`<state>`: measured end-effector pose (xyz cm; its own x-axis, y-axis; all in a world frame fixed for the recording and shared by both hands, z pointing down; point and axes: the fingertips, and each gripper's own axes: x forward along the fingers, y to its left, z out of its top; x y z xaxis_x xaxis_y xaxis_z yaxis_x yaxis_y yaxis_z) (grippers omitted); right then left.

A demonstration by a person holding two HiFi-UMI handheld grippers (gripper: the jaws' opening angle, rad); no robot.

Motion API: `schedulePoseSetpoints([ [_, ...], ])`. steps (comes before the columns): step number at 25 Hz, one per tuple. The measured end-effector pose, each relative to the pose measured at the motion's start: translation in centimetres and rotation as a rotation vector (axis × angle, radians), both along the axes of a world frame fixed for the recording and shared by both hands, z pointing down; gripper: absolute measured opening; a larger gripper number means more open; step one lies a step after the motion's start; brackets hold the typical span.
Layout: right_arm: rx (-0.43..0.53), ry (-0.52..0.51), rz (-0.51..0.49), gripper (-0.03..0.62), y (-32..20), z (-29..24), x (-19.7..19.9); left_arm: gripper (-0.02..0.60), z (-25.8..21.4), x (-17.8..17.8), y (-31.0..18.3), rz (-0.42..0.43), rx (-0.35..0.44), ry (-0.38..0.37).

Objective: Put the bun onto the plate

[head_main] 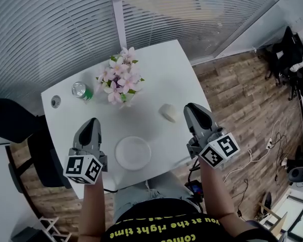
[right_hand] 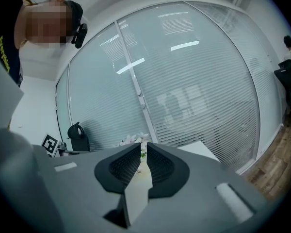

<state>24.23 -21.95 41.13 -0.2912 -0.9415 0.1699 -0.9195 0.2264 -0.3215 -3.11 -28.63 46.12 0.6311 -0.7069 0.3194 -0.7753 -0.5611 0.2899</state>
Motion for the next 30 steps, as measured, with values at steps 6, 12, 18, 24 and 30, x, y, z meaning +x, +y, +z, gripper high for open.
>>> schedulePoseSetpoints([
  [6, -0.035, 0.017, -0.009, 0.074, -0.5, 1.6, 0.2, 0.001, 0.4, 0.3, -0.1, 0.002, -0.009, -0.004],
  [12, -0.090, 0.035, -0.020, 0.114, -0.8, 3.9, 0.4, 0.000, 0.8, 0.4, -0.2, 0.001, -0.013, -0.007],
  [18, -0.120, 0.036, -0.036, 0.149, -1.3, 6.1, 0.3, 0.000, 1.2, 0.3, -0.4, 0.002, -0.020, -0.011],
  [24, -0.159, 0.036, -0.073, 0.211, -1.6, 8.4, -0.2, 0.002, 1.3, 0.5, -0.4, 0.007, -0.024, -0.015],
  [30, -0.234, 0.099, -0.114, 0.253, -1.3, 11.7, -0.5, 0.002, 1.6, 0.6, -0.4, 0.009, -0.029, -0.016],
])
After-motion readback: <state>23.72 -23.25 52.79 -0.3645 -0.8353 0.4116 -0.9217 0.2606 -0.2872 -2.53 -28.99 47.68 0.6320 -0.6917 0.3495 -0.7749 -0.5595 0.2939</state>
